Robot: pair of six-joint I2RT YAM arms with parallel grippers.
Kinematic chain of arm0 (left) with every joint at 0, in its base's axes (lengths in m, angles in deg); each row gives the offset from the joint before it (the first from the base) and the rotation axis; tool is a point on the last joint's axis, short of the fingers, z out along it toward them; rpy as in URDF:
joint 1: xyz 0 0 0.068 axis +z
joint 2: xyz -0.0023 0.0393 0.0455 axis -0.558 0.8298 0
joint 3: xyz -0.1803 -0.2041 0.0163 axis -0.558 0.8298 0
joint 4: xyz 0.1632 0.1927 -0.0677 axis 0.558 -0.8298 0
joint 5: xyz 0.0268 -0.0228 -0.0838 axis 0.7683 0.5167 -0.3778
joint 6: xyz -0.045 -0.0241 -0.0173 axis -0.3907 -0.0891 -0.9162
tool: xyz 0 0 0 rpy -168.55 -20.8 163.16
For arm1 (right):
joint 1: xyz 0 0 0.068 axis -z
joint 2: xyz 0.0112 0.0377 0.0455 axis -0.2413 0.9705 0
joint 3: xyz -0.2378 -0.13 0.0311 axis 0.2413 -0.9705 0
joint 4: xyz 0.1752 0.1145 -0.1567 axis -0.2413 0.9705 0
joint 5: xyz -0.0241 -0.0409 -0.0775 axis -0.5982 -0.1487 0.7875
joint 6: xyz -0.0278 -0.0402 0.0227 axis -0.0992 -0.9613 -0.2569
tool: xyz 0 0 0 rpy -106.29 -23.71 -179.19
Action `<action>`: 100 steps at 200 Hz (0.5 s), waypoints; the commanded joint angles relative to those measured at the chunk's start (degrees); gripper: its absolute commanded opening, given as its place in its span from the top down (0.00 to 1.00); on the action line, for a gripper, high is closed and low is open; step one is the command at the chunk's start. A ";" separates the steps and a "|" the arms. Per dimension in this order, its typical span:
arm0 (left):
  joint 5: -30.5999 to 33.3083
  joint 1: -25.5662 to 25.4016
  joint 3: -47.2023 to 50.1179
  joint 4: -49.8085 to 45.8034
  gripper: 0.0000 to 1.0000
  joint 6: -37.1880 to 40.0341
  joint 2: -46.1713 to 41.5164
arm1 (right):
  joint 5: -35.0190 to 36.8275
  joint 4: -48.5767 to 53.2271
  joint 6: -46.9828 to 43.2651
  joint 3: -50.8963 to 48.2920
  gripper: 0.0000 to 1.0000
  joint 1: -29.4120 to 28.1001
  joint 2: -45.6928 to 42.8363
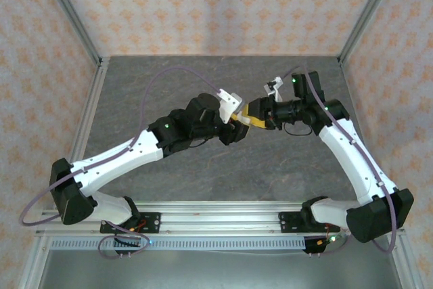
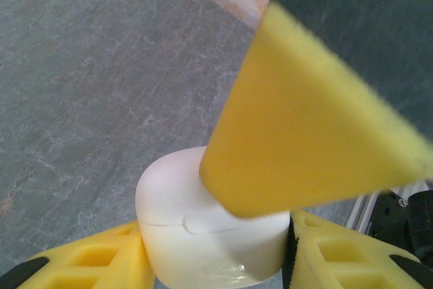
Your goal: Insert wireless bluetooth earbuds into charging case
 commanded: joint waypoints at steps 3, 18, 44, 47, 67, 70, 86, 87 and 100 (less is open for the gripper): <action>-1.69 0.48 1.11 3.00 0.52 -0.84 -2.12 | -0.81 -0.27 -1.55 0.24 0.59 -1.70 -0.95; -1.77 0.48 1.38 3.07 0.52 -0.88 -2.53 | -0.55 0.75 -2.15 0.86 0.61 -2.27 -0.56; -1.69 0.45 1.77 3.00 0.52 -0.94 -3.07 | 0.10 2.17 -3.11 1.70 0.72 -2.57 -0.24; -1.65 0.49 1.86 3.00 0.52 -0.89 -3.11 | 0.23 2.32 -3.16 1.74 0.74 -2.49 -0.30; -1.43 0.49 2.15 2.68 0.52 -0.84 -3.60 | 1.28 2.01 -3.30 2.19 0.87 -2.54 -0.48; -1.36 0.49 2.19 2.68 0.52 -0.86 -3.72 | 1.35 1.92 -3.20 2.19 0.88 -2.57 -0.48; 0.42 0.44 2.31 2.22 0.47 -1.58 -4.34 | 1.97 1.06 -2.82 2.15 0.93 -2.55 -0.63; 0.56 0.46 2.30 2.17 0.46 -1.67 -4.39 | 2.05 0.99 -2.78 2.17 0.93 -2.54 -0.68; 3.88 0.65 2.78 1.57 0.35 -2.88 -5.54 | 2.64 0.13 -2.47 2.05 0.97 -2.51 -0.95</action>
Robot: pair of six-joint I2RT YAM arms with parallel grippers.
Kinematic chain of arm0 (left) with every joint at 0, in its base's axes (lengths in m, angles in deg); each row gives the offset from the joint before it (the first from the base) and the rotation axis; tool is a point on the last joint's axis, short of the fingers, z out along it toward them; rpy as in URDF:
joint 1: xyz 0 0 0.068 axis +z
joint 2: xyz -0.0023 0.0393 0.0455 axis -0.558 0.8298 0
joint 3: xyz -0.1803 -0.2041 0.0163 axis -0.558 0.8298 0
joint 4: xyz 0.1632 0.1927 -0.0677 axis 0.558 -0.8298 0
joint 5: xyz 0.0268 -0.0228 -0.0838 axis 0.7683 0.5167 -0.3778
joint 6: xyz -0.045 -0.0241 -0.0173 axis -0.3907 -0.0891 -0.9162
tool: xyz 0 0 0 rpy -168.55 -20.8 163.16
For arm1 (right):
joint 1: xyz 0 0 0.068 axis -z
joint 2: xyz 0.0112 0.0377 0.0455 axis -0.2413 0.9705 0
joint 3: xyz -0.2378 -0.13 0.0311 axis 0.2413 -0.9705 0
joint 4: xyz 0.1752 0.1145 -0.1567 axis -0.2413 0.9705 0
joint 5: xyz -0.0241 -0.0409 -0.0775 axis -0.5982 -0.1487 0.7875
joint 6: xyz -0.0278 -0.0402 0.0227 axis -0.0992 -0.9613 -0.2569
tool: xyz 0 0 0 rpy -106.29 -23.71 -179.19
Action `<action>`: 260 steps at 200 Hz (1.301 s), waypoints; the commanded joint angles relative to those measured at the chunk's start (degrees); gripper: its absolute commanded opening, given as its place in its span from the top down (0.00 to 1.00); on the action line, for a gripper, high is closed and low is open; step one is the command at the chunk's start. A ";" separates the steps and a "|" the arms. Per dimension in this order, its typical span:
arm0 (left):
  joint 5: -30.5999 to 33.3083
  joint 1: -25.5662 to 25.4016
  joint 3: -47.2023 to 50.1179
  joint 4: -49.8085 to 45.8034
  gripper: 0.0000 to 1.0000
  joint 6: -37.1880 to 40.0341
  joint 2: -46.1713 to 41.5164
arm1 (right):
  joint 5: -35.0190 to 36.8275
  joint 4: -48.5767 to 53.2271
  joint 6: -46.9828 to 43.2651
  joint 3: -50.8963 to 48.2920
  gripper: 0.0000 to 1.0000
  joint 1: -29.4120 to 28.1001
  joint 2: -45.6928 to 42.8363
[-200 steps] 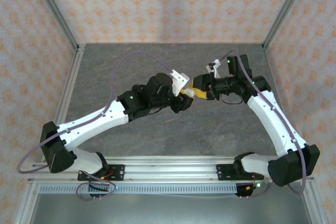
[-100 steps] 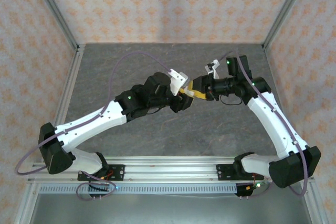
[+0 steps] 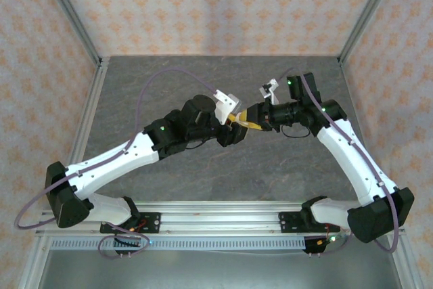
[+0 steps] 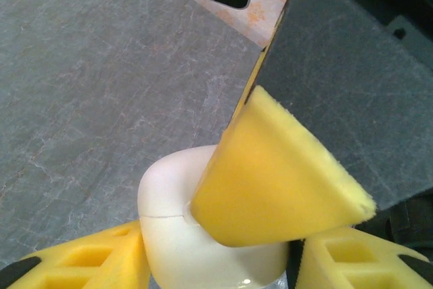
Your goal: Insert wireless bluetooth earbuds into charging case
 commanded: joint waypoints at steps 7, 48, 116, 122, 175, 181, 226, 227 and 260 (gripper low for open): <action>4.93 1.33 1.71 1.28 0.30 -2.62 -4.42 | 2.06 -1.68 0.07 1.92 0.99 -0.42 -1.13; -6.40 9.97 10.21 12.20 0.15 -12.82 -14.20 | 5.50 -6.97 0.61 2.34 1.00 -0.31 -3.21; -27.34 15.61 8.25 20.82 0.20 -24.30 -15.43 | -3.02 -29.06 10.55 4.48 1.00 -0.39 -2.89; -28.17 15.62 7.42 21.31 0.21 -24.92 -14.92 | -3.41 -29.66 10.86 5.12 1.00 -0.39 -2.78; -32.60 16.02 3.84 24.79 0.28 -28.96 -11.69 | -7.74 -29.78 12.70 9.02 1.00 -1.01 -2.15; -33.12 16.04 3.55 25.60 0.30 -29.63 -11.31 | -8.31 -29.71 13.04 9.25 1.00 -1.05 -2.07; -36.03 16.36 0.05 27.43 0.48 -32.04 -8.32 | -10.49 -27.98 13.03 10.10 1.00 -1.48 -2.11; -36.09 16.38 -0.03 27.40 0.48 -32.04 -8.26 | -10.54 -27.95 13.01 10.10 1.00 -1.46 -2.13; -37.70 16.38 -2.80 25.70 0.64 -31.82 -6.04 | -11.22 -27.82 12.92 10.36 1.00 -1.56 -2.06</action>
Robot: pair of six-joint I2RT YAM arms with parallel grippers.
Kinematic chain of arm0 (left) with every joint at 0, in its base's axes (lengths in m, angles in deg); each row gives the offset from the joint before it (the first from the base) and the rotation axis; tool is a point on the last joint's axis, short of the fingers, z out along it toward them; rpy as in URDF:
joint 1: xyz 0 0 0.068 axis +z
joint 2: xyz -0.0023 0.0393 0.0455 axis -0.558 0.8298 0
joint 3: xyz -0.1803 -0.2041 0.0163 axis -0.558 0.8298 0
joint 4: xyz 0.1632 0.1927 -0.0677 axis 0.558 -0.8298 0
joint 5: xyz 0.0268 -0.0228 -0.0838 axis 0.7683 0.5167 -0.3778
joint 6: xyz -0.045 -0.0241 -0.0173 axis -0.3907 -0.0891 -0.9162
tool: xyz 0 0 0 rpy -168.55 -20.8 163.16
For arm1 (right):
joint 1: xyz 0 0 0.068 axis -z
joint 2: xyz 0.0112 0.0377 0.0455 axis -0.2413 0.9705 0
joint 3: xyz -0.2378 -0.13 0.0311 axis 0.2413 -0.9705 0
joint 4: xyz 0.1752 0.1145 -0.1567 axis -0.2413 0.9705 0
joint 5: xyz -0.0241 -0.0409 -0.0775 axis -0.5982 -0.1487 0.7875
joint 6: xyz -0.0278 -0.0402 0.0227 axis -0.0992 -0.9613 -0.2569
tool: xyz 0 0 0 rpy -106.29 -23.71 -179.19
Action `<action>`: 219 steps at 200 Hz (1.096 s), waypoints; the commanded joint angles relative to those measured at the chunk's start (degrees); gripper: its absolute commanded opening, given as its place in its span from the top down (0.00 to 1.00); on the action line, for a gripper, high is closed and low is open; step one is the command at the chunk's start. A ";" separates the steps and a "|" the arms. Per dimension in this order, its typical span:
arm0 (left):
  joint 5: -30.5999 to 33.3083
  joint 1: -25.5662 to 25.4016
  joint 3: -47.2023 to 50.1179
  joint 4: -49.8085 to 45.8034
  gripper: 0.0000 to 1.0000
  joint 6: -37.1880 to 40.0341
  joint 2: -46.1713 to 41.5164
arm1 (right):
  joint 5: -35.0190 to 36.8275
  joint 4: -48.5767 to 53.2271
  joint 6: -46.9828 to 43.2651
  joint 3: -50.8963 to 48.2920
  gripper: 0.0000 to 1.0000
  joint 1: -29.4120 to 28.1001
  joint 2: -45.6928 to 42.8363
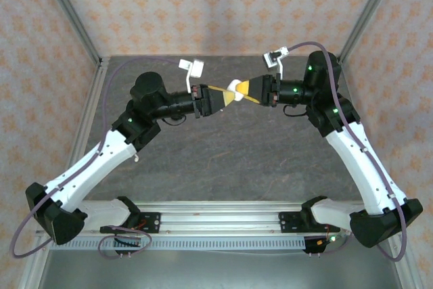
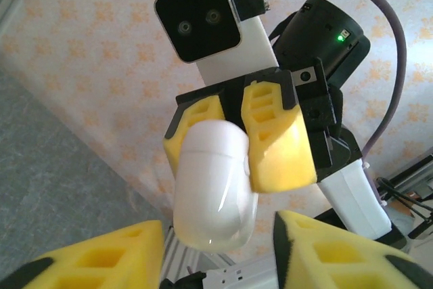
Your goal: Insert wireless bluetooth earbuds into charging case
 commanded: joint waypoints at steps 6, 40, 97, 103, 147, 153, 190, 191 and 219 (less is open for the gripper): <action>-3.49 0.35 -3.54 1.19 0.66 -0.60 1.34 | -2.67 -1.10 0.22 2.35 1.00 -0.43 0.04; -3.99 0.31 -4.69 1.25 0.78 -0.98 2.72 | -3.82 -0.74 0.04 2.39 1.00 -0.44 1.32; -1.70 0.31 -4.48 -0.98 0.98 -0.39 3.45 | 0.19 -0.15 -0.26 1.87 0.86 -0.43 2.30; -1.42 0.33 -4.24 -0.87 0.99 -0.35 3.36 | 0.91 -0.14 -0.04 1.70 0.82 -0.43 2.30; -0.28 0.34 -2.75 1.86 1.00 0.67 2.80 | 2.76 0.20 0.24 0.10 0.69 -0.31 3.76; -0.13 0.38 -2.76 2.16 1.00 0.71 2.75 | 2.91 0.29 0.34 -0.12 0.67 -0.28 3.95; 0.10 0.33 -3.04 2.63 1.00 1.08 3.10 | 3.10 -0.85 1.91 -1.86 0.60 0.84 4.95; 0.10 0.36 -3.04 2.58 1.00 1.07 3.08 | 3.15 -0.89 1.92 -1.90 0.60 0.91 4.95; 0.43 0.35 -3.15 2.62 1.00 1.24 3.20 | 3.82 -3.26 4.57 -3.85 0.57 2.89 4.85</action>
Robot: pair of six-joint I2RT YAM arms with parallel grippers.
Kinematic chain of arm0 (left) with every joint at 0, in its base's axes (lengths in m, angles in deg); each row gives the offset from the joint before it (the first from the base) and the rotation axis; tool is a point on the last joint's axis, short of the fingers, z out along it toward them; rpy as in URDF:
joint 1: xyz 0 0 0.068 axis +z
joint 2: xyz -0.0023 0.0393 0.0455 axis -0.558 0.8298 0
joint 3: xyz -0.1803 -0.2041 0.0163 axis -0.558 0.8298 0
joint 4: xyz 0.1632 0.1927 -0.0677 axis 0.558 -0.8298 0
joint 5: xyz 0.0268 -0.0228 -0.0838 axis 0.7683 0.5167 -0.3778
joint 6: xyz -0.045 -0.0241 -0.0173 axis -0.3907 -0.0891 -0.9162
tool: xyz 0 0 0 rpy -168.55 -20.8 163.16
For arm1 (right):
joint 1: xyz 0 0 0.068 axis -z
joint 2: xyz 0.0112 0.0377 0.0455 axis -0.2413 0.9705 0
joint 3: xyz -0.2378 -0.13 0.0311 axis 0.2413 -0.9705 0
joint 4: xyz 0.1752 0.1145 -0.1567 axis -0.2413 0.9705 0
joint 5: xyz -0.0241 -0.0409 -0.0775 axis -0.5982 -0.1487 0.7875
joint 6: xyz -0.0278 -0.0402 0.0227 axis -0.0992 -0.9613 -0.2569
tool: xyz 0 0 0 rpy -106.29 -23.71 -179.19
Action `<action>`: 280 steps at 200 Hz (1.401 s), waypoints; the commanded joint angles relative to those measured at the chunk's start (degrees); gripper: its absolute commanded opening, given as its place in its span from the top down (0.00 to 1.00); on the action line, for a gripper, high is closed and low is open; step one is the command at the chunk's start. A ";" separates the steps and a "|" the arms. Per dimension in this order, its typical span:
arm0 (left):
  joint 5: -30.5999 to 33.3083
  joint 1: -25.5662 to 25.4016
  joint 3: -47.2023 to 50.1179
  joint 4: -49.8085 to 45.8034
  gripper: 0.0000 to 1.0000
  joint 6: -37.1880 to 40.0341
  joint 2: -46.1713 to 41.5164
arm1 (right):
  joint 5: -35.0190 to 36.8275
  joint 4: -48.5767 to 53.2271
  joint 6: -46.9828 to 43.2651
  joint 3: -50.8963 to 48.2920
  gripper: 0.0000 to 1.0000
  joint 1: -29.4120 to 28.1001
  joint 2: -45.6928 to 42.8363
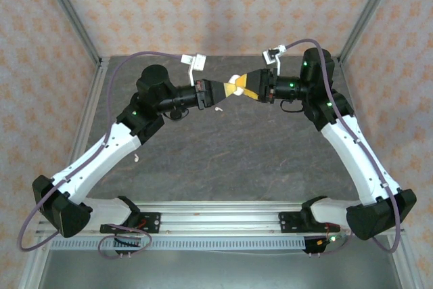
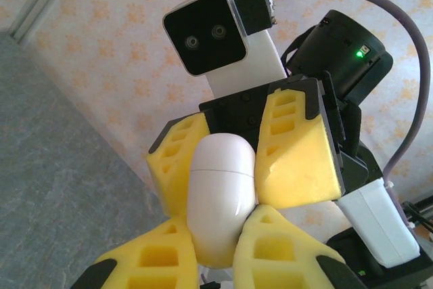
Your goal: Insert wireless bluetooth earbuds into charging case
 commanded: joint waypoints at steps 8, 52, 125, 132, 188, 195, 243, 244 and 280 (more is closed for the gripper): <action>-1.50 -1.13 -0.65 4.89 1.00 2.00 -0.51 | 2.38 -2.13 3.22 -3.10 0.57 1.33 1.39; -0.57 -1.13 -0.22 5.17 1.00 2.09 -0.58 | 2.27 -6.52 6.98 -5.39 0.55 2.55 1.37; 0.22 -1.13 0.81 5.25 1.00 1.92 -0.63 | 2.05 -13.27 12.88 -7.89 0.53 3.42 1.38; 0.30 -1.21 0.84 5.36 1.00 1.92 -0.62 | 2.04 -13.21 12.97 -8.07 0.53 3.45 1.47; 1.90 -1.18 1.27 3.38 1.00 3.47 -0.81 | 0.76 -16.34 15.96 -7.77 0.57 3.25 0.71; 2.04 -1.19 1.32 3.27 1.00 3.69 -0.75 | 0.26 -16.98 16.48 -7.58 0.60 3.02 0.52; 2.92 -1.16 1.10 1.68 1.00 5.44 -0.38 | 0.01 -17.87 16.41 -6.58 0.92 0.72 -0.62; 2.98 -1.14 1.10 1.58 1.00 5.48 -0.43 | -0.01 -17.91 16.41 -6.55 0.92 0.75 -0.67; 3.49 -1.16 1.35 -1.97 1.00 7.94 -1.01 | 1.27 -18.28 14.66 -4.78 1.00 0.41 -0.36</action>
